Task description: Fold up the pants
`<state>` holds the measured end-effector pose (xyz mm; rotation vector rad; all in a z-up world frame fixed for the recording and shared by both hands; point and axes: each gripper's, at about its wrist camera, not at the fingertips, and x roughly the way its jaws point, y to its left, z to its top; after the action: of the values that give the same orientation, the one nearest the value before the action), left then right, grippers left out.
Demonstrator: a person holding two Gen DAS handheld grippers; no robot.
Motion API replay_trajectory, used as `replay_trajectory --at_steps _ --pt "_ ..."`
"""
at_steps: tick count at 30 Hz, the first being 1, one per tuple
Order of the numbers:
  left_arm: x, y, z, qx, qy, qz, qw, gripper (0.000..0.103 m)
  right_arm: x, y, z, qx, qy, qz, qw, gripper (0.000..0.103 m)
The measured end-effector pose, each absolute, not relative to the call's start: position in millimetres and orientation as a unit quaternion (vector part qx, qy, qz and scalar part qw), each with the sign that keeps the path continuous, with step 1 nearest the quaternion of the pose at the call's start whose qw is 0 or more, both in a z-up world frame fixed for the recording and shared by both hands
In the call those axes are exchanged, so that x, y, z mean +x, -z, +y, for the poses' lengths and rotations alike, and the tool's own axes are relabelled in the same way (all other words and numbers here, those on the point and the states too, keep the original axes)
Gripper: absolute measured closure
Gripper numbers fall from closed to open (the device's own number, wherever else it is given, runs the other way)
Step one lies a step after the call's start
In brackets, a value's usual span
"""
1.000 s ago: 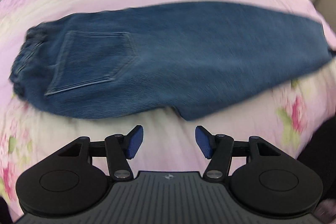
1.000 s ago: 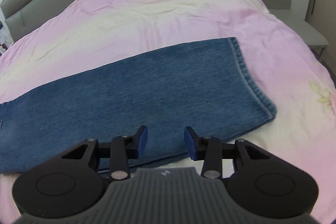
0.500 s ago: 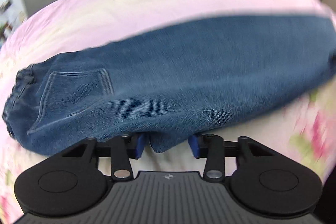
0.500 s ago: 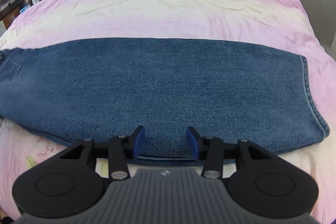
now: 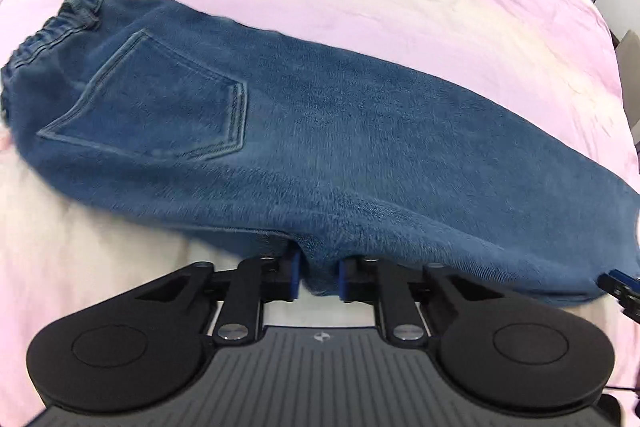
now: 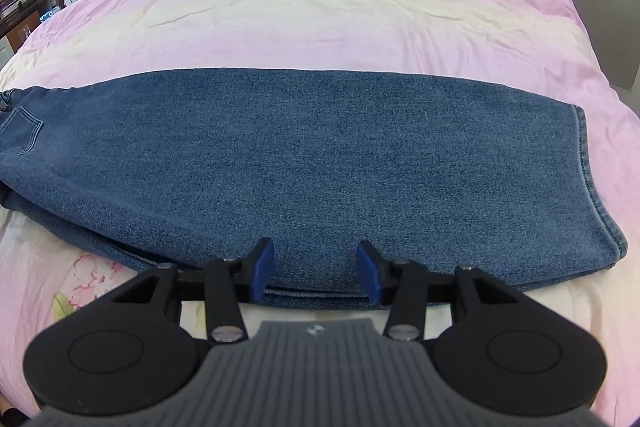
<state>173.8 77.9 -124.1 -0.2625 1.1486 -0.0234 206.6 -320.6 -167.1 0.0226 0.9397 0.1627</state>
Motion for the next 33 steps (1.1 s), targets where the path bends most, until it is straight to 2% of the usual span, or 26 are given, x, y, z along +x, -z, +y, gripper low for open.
replay_trajectory --at_steps 3,7,11,14,16,17,26,29,33 --pt "169.1 114.7 84.2 -0.119 0.021 0.59 0.798 0.088 204.7 166.9 -321.6 0.002 -0.077 0.453 0.888 0.059" --pt "168.6 149.4 85.3 -0.108 0.019 0.657 0.746 0.088 203.1 170.7 -320.8 -0.001 -0.075 0.458 0.886 0.059" --pt "172.8 192.2 93.7 -0.154 0.004 0.684 0.713 0.087 198.3 170.5 -316.8 -0.005 -0.077 0.46 0.884 0.059" --pt "171.5 188.6 93.8 -0.15 0.014 0.689 0.709 0.087 194.7 165.8 -309.1 -0.033 -0.091 0.46 0.883 0.059" --pt "167.9 184.8 93.6 -0.124 0.019 0.714 0.689 0.095 192.3 161.7 -304.0 -0.049 -0.102 0.458 0.882 0.059" --pt "163.5 181.4 94.0 -0.103 0.021 0.717 0.689 0.095 191.7 159.3 -301.2 -0.056 -0.107 0.457 0.881 0.059" --pt "156.1 102.5 119.2 -0.053 0.055 0.598 0.798 0.091 203.1 140.7 -262.3 -0.061 -0.161 0.446 0.878 0.059" --pt "175.3 92.4 135.8 -0.046 0.045 0.559 0.827 0.081 213.1 138.8 -242.4 -0.067 -0.174 0.445 0.876 0.059" --pt "207.9 99.6 150.3 -0.021 0.016 0.541 0.841 0.078 228.2 142.2 -213.1 -0.07 -0.192 0.45 0.869 0.059"
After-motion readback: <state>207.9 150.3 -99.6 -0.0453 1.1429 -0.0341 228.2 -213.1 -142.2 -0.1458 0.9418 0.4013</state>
